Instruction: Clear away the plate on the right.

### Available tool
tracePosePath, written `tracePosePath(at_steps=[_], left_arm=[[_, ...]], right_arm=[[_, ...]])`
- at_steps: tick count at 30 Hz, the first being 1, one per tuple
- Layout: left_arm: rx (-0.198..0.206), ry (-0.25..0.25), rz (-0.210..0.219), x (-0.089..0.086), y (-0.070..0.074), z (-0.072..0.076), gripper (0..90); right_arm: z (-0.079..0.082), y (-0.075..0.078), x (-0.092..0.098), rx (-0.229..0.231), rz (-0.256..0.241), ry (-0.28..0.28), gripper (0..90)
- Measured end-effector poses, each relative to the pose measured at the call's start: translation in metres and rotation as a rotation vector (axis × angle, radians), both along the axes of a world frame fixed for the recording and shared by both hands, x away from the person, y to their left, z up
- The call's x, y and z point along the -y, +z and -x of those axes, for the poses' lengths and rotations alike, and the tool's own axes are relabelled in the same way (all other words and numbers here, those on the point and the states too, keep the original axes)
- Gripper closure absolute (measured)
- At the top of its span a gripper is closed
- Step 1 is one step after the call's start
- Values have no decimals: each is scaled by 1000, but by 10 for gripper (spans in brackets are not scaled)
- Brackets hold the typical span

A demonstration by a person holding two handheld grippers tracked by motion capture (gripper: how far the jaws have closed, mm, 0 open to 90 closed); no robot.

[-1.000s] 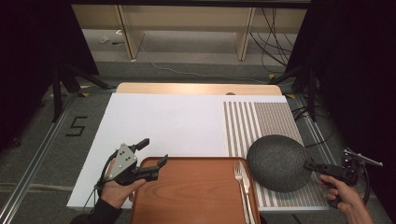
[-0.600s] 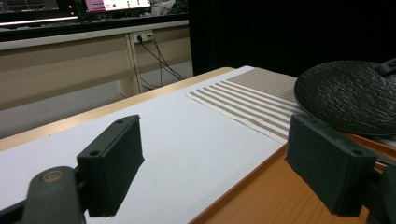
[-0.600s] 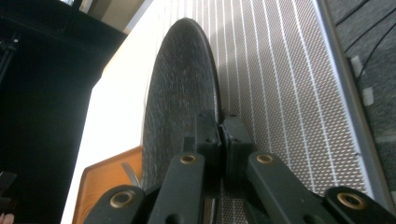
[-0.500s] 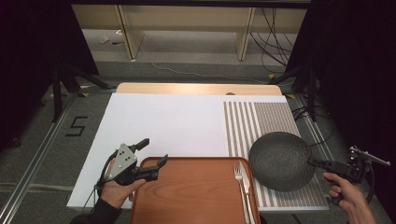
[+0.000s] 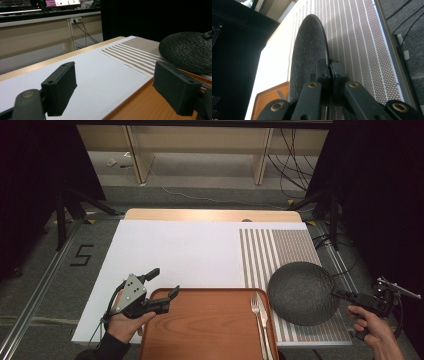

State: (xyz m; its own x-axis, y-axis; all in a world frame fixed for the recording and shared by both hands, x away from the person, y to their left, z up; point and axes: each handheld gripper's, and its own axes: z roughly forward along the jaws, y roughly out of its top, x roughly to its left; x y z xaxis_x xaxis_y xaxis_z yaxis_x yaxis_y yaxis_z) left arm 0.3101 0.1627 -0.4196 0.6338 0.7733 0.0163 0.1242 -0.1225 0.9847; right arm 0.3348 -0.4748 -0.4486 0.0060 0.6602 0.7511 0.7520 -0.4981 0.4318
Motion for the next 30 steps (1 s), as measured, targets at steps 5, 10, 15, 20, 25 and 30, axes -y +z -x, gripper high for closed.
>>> tracePosePath(at_steps=[5,10,15,20,25,30], left_arm=[[0,1,1,0,0,0,183],[1,1,0,0,0,0,183],[1,0,0,0,0,0,183],[1,1,1,0,0,0,183],[1,1,0,0,0,0,183],[2,2,0,0,0,0,178]], right_arm=[[1,2,-1,7,-3,-11,876],[1,7,-4,31,-21,-10,876],[1,12,-11,59,-49,1,876],[-1,17,-24,79,-65,20,876],[-4,19,-39,90,-89,56,876],[-8,21,-60,107,-112,125,873]])
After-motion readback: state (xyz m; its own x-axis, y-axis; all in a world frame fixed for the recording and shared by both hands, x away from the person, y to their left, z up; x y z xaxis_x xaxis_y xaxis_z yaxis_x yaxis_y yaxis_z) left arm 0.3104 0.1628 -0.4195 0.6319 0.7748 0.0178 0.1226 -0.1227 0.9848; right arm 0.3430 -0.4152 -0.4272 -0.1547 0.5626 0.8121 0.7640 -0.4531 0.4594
